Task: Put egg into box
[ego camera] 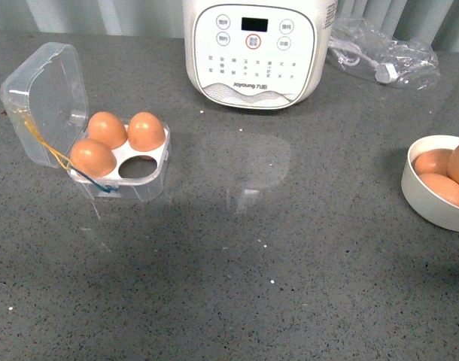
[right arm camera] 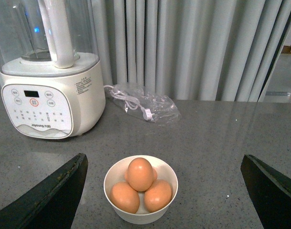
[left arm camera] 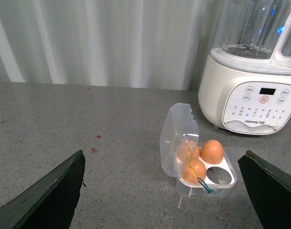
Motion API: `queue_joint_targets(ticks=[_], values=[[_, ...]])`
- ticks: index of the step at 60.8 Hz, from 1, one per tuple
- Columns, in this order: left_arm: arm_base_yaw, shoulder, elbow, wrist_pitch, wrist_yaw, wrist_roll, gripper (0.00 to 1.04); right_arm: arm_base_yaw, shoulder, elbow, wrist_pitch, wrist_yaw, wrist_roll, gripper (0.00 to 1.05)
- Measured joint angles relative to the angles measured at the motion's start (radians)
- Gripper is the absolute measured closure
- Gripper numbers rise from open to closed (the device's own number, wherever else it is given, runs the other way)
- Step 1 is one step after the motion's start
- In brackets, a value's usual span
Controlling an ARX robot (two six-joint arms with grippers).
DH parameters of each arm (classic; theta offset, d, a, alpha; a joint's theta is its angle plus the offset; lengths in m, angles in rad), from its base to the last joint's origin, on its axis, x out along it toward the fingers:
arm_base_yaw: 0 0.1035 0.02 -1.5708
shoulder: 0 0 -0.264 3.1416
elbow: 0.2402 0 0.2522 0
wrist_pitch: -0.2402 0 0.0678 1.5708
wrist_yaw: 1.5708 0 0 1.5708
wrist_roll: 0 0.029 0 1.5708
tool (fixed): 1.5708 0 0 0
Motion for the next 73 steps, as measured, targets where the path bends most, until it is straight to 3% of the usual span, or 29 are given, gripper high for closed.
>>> queue_joint_targets(ticks=[73], values=[[0.000, 0.000, 0.000, 0.000, 0.000, 0.000, 0.07, 0.000, 0.000, 0.000, 0.000, 0.000, 0.000, 0.07]])
